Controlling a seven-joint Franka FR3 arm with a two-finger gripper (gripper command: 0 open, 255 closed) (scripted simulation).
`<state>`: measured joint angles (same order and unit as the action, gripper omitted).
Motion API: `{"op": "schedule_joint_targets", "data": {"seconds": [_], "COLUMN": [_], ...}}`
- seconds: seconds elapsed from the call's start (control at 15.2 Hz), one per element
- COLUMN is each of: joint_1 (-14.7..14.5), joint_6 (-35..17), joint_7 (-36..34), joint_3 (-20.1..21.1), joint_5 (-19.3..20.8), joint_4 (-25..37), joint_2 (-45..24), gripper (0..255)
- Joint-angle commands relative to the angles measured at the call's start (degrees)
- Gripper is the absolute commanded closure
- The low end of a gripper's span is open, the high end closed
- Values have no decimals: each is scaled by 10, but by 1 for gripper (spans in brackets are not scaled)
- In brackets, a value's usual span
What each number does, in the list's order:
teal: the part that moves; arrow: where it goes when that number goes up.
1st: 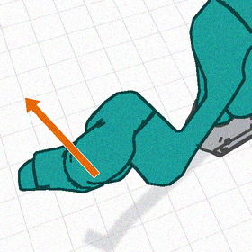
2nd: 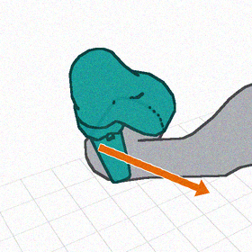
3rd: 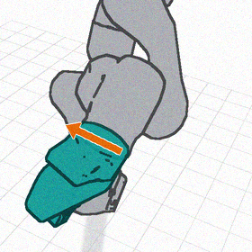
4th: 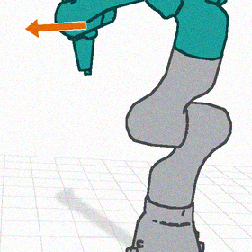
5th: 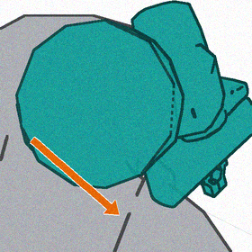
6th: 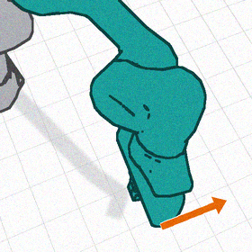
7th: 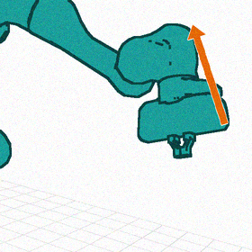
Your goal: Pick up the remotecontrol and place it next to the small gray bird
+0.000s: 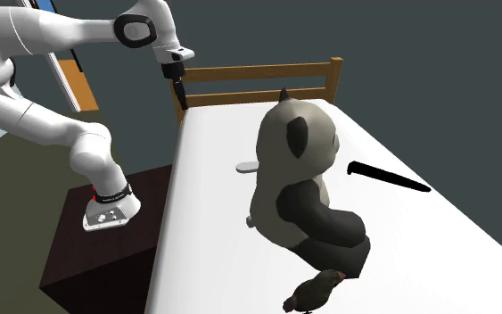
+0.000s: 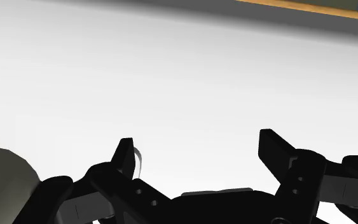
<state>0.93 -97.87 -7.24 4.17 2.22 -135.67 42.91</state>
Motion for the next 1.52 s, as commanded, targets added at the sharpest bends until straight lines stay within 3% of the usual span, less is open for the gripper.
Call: {"op": "schedule_joint_targets", "data": {"seconds": [0.0,0.73,1.45], "joint_1": [0,31,56], "joint_6": [0,-148,-236], "joint_7": [0,44,95], "joint_3": [0,-55,-97], "joint_5": [0,17,-5], "joint_4": [0,43,172], "joint_2": [0,-207,-442], "gripper": [0,0,0]}}
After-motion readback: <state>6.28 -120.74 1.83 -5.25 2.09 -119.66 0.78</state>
